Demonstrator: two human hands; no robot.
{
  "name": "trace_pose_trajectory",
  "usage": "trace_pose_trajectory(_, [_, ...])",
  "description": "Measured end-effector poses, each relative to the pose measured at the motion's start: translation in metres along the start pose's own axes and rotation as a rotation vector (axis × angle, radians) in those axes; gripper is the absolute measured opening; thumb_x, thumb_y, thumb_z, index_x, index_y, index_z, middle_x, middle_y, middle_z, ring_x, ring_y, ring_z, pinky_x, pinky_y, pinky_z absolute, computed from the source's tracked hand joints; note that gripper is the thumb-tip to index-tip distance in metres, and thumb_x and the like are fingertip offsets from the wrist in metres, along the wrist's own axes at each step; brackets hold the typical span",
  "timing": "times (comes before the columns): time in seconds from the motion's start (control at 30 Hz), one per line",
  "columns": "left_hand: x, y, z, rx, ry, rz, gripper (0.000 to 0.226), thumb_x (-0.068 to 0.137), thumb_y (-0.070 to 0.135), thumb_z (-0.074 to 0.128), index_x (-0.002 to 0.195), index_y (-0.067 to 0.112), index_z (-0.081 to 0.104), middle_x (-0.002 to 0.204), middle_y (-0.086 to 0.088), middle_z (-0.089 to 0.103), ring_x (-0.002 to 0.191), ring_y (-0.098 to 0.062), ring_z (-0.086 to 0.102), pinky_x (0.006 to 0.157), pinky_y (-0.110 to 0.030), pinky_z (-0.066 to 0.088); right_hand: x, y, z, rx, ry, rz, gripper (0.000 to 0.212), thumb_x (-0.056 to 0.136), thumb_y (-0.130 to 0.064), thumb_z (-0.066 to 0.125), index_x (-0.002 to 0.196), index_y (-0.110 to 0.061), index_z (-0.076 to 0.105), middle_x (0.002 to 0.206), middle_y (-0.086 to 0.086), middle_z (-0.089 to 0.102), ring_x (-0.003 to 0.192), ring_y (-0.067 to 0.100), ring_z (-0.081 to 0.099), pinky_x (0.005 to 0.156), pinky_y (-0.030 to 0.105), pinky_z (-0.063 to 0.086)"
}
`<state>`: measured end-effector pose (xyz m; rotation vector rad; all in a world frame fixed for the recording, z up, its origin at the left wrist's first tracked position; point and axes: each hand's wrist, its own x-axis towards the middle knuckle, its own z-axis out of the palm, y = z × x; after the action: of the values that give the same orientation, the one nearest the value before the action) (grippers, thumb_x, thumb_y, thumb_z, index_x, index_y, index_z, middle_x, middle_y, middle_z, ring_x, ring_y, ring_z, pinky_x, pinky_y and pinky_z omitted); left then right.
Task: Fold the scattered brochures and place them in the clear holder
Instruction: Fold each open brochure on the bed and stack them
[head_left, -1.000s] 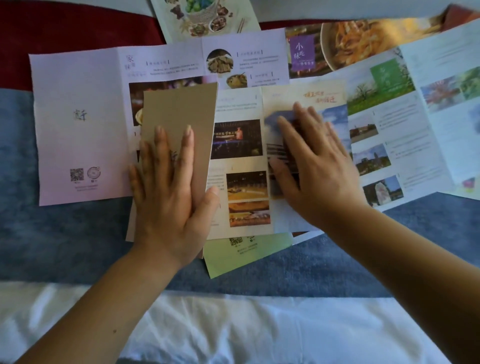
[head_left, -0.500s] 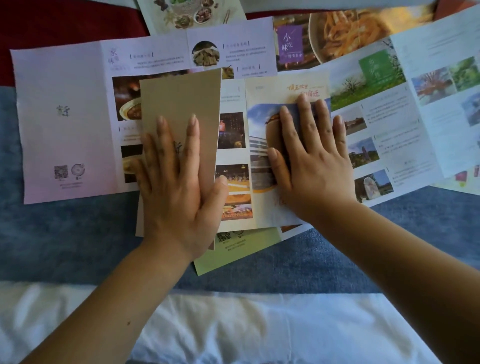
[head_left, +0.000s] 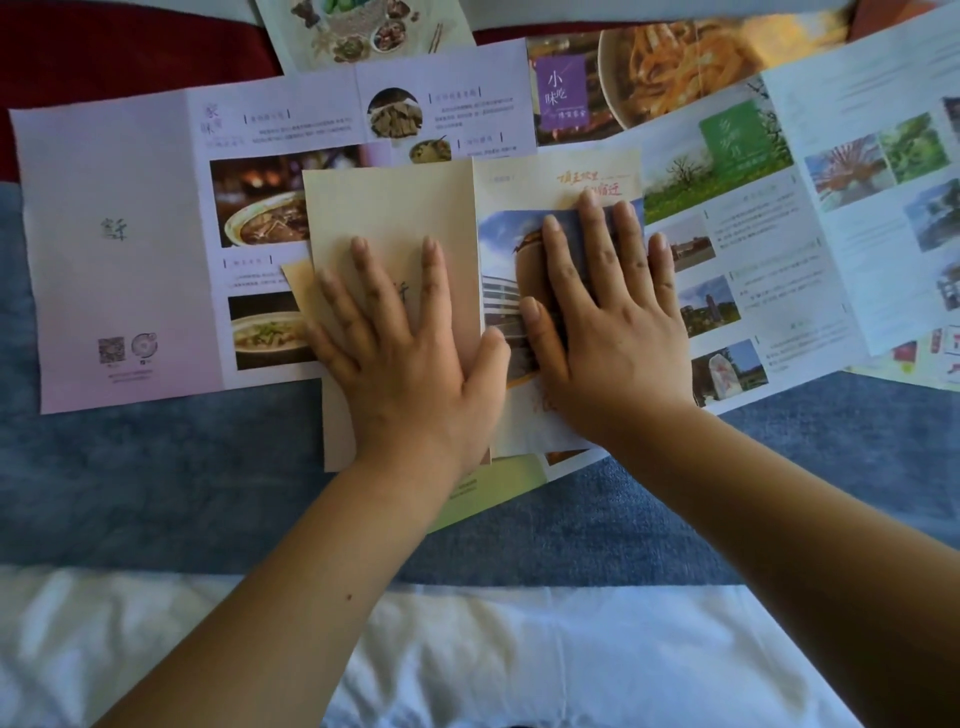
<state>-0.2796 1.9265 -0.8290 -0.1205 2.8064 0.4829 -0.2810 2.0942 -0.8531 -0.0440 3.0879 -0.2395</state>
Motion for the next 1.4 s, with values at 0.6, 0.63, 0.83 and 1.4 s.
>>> trace_pose_trajectory(0.6, [-0.002, -0.006, 0.017, 0.125, 0.14, 0.067, 0.082, 0.096, 0.068, 0.03, 0.164, 0.026, 0.011, 0.169, -0.024, -0.003, 0.154, -0.048, -0.005, 0.125, -0.057, 0.0, 0.0, -0.004, -0.001, -0.027, -0.013, 0.009, 0.068, 0.109, -0.057, 0.013, 0.166, -0.021, 0.008, 0.174, 0.008, 0.001, 0.16, 0.026, -0.005, 0.129, 0.049, -0.005])
trace_pose_trajectory(0.63, [-0.001, -0.007, 0.014, 0.088, 0.135, 0.066, 0.082, 0.095, 0.069, 0.032, 0.163, 0.029, 0.014, 0.169, -0.021, -0.002, 0.154, -0.047, -0.005, 0.125, -0.056, -0.001, 0.0, -0.004, -0.002, -0.025, -0.022, 0.009, 0.067, 0.109, -0.056, 0.014, 0.166, -0.021, 0.008, 0.174, 0.009, 0.001, 0.16, 0.026, -0.006, 0.129, 0.049, -0.006])
trace_pose_trajectory(0.83, [0.004, -0.025, -0.004, -0.18, 0.101, 0.063, 0.09, 0.084, 0.072, 0.054, 0.16, 0.032, 0.027, 0.171, -0.007, 0.0, 0.157, -0.032, -0.008, 0.127, -0.051, -0.003, 0.0, -0.016, -0.003, -0.03, -0.07, 0.018, 0.068, 0.108, -0.053, 0.013, 0.166, -0.017, 0.007, 0.174, 0.008, -0.002, 0.159, 0.029, -0.012, 0.127, 0.048, -0.012])
trace_pose_trajectory(1.4, [0.017, -0.062, -0.015, 0.153, 0.187, 0.103, 0.071, 0.101, 0.064, 0.018, 0.163, 0.031, 0.006, 0.17, -0.018, -0.005, 0.156, -0.037, 0.002, 0.12, -0.052, 0.014, 0.023, -0.05, -0.005, 0.031, -0.052, 0.055, 0.064, 0.108, -0.049, 0.013, 0.166, -0.025, 0.005, 0.173, 0.01, -0.008, 0.16, 0.025, -0.011, 0.128, 0.046, -0.009])
